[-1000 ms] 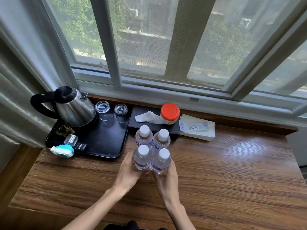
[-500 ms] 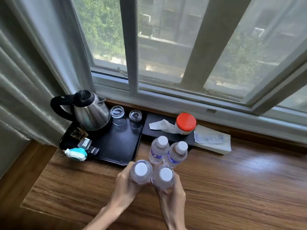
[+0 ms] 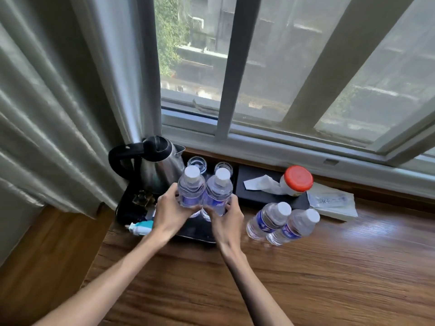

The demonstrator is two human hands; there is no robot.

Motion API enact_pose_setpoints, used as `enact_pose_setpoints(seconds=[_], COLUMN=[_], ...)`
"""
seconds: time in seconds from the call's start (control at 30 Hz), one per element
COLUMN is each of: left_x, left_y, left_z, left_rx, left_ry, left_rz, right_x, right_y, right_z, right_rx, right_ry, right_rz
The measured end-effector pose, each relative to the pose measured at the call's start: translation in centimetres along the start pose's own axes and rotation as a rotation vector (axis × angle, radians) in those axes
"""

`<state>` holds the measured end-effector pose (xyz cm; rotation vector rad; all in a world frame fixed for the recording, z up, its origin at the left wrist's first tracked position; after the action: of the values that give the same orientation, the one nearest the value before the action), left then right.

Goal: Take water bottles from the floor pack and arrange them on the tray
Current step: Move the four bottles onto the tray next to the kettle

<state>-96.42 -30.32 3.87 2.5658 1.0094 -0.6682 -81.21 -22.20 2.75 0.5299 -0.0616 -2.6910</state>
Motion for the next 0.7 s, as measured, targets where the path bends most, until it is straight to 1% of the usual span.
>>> enact_pose_setpoints(seconds=[0.27, 0.7], left_x=[2.1, 4.7], left_y=[-3.1, -4.8], left_z=[1.5, 1.1], left_rx=[-0.049, -0.065], left_ry=[0.006, -0.018], left_rz=[0.044, -0.033], right_x=[1.7, 2.6], right_y=[-2.2, -4.7], right_z=[-0.7, -1.7], right_rx=[0.032, 0.053], right_ry=[0.027, 0.095], right_rz=[-0.05, -0.143])
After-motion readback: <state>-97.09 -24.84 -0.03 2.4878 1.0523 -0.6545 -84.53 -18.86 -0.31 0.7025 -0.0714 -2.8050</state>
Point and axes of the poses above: each hand's wrist, its own y-axis away from the middle knuckle, its own x-axis out of the palm, z = x × y, the point moved 4 cm from there along -y, towards the middle knuckle, and after that the axes turned 3 degrees about z, right-handed, at the moved point
